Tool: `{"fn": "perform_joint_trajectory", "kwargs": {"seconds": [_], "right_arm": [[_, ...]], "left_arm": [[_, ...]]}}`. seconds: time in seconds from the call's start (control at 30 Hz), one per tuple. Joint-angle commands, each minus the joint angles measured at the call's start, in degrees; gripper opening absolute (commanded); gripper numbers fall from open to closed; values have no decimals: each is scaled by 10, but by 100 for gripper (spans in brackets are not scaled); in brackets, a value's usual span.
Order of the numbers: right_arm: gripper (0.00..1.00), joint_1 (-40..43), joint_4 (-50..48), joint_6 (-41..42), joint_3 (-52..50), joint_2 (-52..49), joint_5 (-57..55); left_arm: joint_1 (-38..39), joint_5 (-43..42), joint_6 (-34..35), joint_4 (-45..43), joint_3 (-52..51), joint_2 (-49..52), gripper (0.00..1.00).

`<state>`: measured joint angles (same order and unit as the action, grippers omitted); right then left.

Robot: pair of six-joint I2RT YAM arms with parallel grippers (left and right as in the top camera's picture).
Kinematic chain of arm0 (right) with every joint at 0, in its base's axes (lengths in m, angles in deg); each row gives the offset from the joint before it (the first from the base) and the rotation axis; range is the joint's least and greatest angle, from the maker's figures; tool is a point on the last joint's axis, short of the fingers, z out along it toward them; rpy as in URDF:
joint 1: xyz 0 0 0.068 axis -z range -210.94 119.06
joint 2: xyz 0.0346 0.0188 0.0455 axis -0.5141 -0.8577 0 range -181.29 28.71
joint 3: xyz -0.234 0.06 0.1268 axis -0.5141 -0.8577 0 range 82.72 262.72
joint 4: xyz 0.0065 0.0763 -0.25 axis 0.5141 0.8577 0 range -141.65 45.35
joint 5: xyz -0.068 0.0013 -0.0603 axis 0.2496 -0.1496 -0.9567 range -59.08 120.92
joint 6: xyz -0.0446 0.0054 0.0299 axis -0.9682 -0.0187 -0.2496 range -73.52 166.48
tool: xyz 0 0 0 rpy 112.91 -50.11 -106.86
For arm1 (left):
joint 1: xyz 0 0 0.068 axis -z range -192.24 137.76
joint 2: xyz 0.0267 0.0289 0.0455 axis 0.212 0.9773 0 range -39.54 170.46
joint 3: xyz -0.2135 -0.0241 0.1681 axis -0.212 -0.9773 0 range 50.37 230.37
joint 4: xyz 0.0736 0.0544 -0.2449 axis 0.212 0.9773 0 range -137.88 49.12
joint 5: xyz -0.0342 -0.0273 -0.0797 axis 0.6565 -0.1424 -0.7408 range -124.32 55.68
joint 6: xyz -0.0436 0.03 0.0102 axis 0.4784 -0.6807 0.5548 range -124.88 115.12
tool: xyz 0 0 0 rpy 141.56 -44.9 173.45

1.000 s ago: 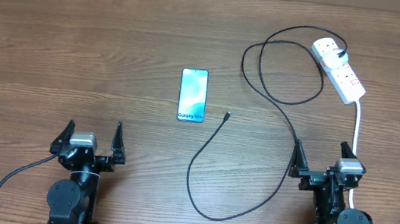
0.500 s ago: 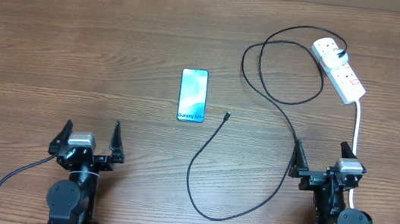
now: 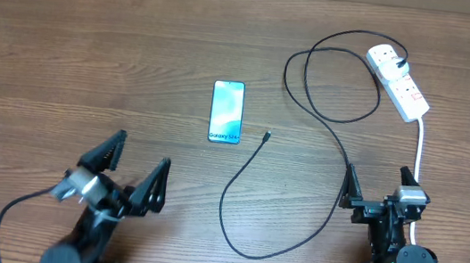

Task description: Plug charger to phone and switch on socket

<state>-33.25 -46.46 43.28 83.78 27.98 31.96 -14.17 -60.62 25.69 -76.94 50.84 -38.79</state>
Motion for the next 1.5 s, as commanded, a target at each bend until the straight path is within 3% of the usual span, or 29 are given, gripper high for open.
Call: {"fn": "perform_joint_trajectory", "kwargs": {"seconds": [0.0,0.1,0.27,0.43,0.57,0.67,0.77,0.9,1.0,1.17,1.27,1.47], "right_arm": [[100,-3,-4,2,-6,5,-5],[100,-3,-4,2,-6,5,-5],[100,-3,-4,2,-6,5,-5],[100,-3,-4,2,-6,5,-5],[100,-3,-4,2,-6,5,-5],[100,-3,-4,2,-6,5,-5],[100,-3,-4,2,-6,5,-5],[100,-3,-4,2,-6,5,-5],[100,-3,-4,2,-6,5,-5],[100,-3,-4,2,-6,5,-5],[100,-3,-4,2,-6,5,-5],[100,-3,-4,2,-6,5,-5]], "left_arm": [[-2,-4,38,-84,0,-4,100],[-2,49,37,-118,31,-4,100],[-3,51,-3,-28,129,0,100],[-3,37,-95,273,325,85,100],[-3,23,-217,551,530,241,100],[-3,-3,-271,711,670,371,100],[-3,-89,-268,806,767,473,100],[0,-128,-252,843,834,569,100],[48,-70,-225,920,912,658,100],[189,235,-134,1074,1071,795,100],[248,349,-92,1142,1154,877,100],[279,346,-87,1132,1202,980,100]]}}
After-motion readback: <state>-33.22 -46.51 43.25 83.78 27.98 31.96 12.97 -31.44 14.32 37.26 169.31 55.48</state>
